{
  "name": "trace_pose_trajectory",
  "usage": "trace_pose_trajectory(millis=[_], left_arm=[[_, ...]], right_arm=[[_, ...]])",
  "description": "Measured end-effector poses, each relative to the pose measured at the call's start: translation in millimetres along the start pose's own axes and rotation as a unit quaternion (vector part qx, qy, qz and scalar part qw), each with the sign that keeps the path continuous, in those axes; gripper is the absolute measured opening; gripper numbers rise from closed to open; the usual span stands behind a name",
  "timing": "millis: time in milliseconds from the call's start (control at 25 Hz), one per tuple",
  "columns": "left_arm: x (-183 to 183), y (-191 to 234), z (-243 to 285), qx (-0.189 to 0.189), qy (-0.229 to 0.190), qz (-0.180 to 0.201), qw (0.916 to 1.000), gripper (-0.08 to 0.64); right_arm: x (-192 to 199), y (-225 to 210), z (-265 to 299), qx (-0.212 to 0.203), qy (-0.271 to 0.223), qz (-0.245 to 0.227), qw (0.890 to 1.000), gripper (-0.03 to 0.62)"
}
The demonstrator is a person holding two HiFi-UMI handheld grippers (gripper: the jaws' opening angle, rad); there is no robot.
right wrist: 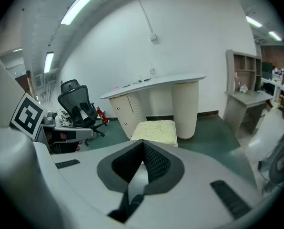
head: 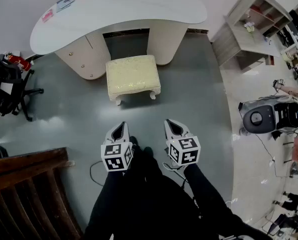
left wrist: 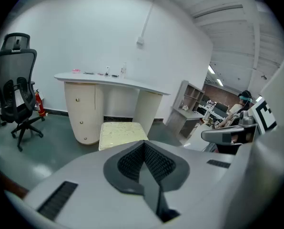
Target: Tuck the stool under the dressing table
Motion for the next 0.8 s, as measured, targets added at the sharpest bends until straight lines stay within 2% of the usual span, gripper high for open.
trace_pose_trajectory(millis=[240,480,680,800], left_arm=[[-15.3,-6.5,-8.7,0.002,-0.023,0.001,0.9997,0.008],[-10.7,1.9,-11.7,-0.010,-0.018,0.000,0.9998,0.008],[-6.6,9.7,-13.6,-0.023,-0.012,-0.002,0.9997,0.008],[-1.8,12.9,-13.0,-0.031,-0.002,0.005,0.9995,0.008]], right_arm=[[-16.9,7.1,-11.7,-0.018,-0.024,-0.017,0.999,0.004],[-9.9,1.7,-10.4,-0.008,-0.017,0.002,1.000,0.003],[-5.2,-5.6,-8.2,0.004,-0.006,-0.002,1.000,0.003],[1.4,-16.3,-6.7,0.014,0.004,0.016,1.000,0.005]])
Point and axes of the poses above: the fingertips, and each gripper's own axes: z forward along the fingers, y to its left, x out of its underside, the point moved 6 cm from there along -z, backward along the fingers, and after that the axes turned 14 degrees about -y, right-handed, at the moved point
